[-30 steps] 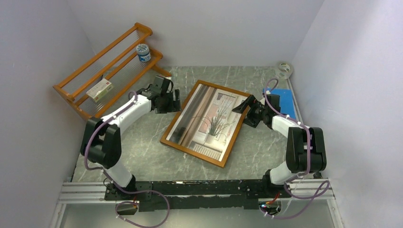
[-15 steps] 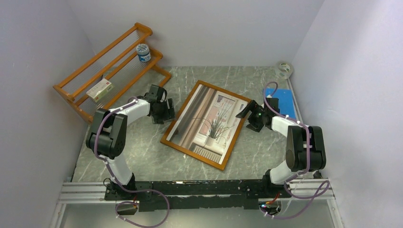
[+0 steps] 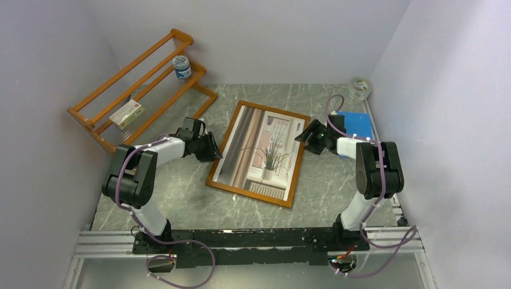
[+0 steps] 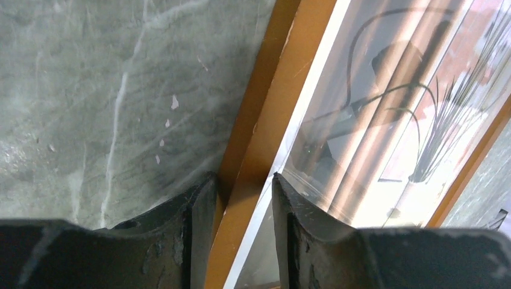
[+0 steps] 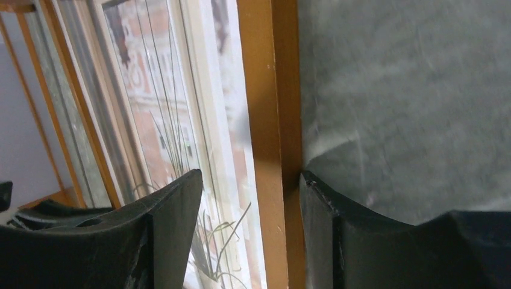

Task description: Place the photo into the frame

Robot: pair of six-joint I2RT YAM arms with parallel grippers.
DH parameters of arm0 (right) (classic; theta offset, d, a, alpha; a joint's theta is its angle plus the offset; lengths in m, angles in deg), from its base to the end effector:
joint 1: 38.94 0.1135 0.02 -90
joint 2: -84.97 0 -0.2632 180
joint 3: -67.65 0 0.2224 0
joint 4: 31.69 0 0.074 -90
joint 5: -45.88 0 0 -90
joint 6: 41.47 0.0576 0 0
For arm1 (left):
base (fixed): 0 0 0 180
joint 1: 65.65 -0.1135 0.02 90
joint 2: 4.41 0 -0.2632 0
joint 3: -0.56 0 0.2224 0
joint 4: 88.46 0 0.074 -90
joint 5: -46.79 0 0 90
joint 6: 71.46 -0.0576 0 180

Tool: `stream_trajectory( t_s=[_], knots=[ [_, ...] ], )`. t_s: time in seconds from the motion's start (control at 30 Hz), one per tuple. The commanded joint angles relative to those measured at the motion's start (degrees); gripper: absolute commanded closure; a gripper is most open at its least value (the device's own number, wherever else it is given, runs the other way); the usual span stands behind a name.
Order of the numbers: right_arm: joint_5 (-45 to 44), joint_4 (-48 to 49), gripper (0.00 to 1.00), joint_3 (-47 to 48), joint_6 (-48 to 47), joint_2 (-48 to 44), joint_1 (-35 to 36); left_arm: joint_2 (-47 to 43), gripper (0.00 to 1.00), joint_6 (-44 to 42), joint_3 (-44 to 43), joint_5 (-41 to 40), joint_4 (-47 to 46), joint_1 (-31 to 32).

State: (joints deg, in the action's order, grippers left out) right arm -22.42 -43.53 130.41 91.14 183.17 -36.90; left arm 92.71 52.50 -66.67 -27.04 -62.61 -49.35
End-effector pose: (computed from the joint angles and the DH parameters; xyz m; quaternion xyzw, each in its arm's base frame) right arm 0.3243 0.0329 0.1514 0.2528 0.8817 0.2980 0.2643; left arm 0.3009 -0.1047 0.1570 -0.1043 0.9413 -0.2455 0.2069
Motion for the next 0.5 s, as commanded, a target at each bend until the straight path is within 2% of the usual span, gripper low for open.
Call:
stream_trajectory(
  t_s=[0.0, 0.07, 0.23, 0.27, 0.33, 0.4, 0.47],
  knots=[
    [2.0, 4.3, 0.38, 5.5, 1.0, 2.6, 2.6, -2.0, 0.57, 1.6, 1.7, 5.9, 1.3, 1.3],
    [-0.2, 2.3, 0.37, 7.6, 0.0, 2.4, 2.9, -3.1, 0.54, 1.7, 0.8, 3.5, 4.6, 1.3],
    [-11.9, -8.3, 0.24, 11.4, -3.2, -4.0, 3.2, -8.1, 0.33, 1.6, -2.6, -3.5, 11.8, 1.2],
    [-14.6, -10.9, 0.20, 11.6, -3.8, -5.9, 3.3, -9.6, 0.29, 1.6, -3.2, -4.7, 13.1, 1.2],
    [-20.5, -15.8, 0.03, 11.5, -4.6, -11.8, 3.3, -12.5, 0.20, 1.6, -4.3, -6.9, 15.3, 1.2],
    [-25.3, -19.8, 0.01, 10.4, -5.4, -17.5, 3.3, -15.8, 0.10, 1.3, -5.5, -8.8, 17.5, 1.2],
    [-29.5, -23.8, 0.01, 9.1, -5.4, -23.6, 3.3, -20.2, 0.07, 0.6, -6.6, -10.1, 19.7, 1.3]
  ],
)
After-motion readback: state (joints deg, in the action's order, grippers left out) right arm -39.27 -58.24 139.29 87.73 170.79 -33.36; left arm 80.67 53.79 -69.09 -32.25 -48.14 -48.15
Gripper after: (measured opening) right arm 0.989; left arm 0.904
